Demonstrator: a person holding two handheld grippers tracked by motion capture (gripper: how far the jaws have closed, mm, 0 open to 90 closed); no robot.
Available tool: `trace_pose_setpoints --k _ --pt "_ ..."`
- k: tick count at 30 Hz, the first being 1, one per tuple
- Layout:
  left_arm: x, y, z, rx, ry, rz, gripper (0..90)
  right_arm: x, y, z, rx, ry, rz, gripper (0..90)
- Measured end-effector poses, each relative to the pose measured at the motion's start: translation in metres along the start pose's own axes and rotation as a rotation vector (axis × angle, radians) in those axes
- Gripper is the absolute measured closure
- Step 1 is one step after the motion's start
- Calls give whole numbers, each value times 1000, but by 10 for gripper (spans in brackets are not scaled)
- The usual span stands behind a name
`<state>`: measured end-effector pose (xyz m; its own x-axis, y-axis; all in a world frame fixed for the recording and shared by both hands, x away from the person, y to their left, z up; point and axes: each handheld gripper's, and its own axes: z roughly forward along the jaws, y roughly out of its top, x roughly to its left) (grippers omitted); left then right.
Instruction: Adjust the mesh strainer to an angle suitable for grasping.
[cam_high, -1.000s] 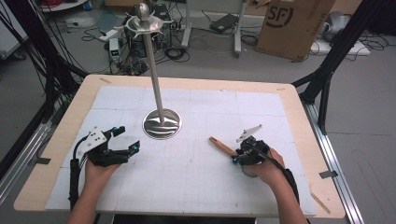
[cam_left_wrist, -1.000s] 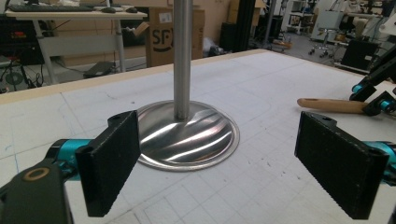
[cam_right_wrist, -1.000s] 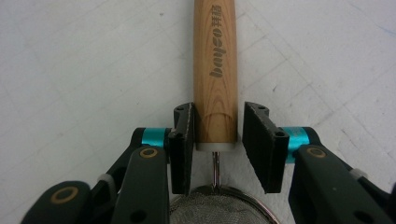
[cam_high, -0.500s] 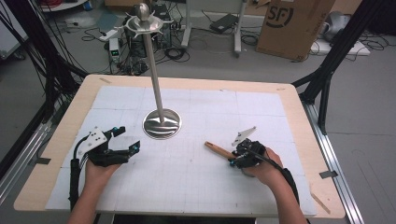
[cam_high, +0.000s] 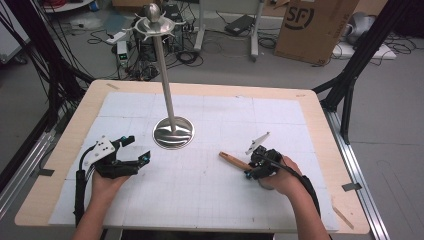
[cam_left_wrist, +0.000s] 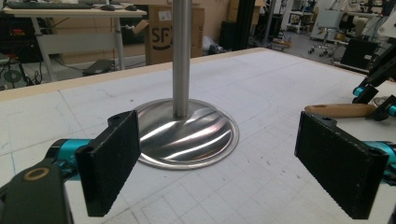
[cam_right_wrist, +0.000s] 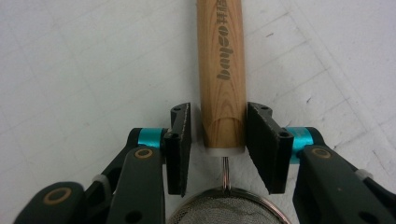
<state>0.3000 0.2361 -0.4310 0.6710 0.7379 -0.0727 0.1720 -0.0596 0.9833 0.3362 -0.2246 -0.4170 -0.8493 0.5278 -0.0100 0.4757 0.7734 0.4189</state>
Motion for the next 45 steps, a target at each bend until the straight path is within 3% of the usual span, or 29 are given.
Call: trace_pose_setpoints --k 3,7,15,18,19,20,22,23,26,27,28,30,31,33,40,45 --pt "0 0 1 -8 -12 -24 148 0 4 1 25 -2 -2 607" --pt "1 -1 1 -2 -7 -18 148 1 9 1 63 3 -5 659" --pt "1 0 0 -3 -4 -21 148 1 4 -1 28 7 -6 682" --pt "1 0 -1 -4 -2 -21 148 2 0 -3 -24 17 -2 682" --pt "1 0 -1 -5 -4 -20 148 2 -3 -6 -75 42 -7 682" --pt "1 1 -1 -5 -3 -20 148 2 -3 -6 -75 42 -7 682" --pt "0 1 -2 -14 1 -15 147 1 -6 -14 -169 82 -3 681" --pt "0 2 -2 -17 -3 -13 147 1 -6 -14 -169 82 -3 681" --pt "-1 2 -3 -26 -12 -22 147 4 -8 -23 -246 85 -13 682" --pt "-1 3 -3 -25 -16 -27 147 6 -10 -28 -310 97 -26 682" --pt "-1 3 -3 -21 -23 -28 147 6 -10 -28 -310 97 -26 682" --pt "-2 4 -3 -19 -27 -29 147 10 -12 -33 -412 126 -41 681" --pt "-3 5 -3 -22 -30 -27 147 10 -12 -33 -412 126 -41 681" --pt "-4 6 -3 -27 -39 -28 146 13 -14 -35 -504 141 -60 682" --pt "-9 11 -2 -34 -79 -17 145 22 -7 -40 -595 167 -91 682" --pt "-13 18 -6 -51 -90 -3 145 20 -6 -42 -621 192 -95 682"
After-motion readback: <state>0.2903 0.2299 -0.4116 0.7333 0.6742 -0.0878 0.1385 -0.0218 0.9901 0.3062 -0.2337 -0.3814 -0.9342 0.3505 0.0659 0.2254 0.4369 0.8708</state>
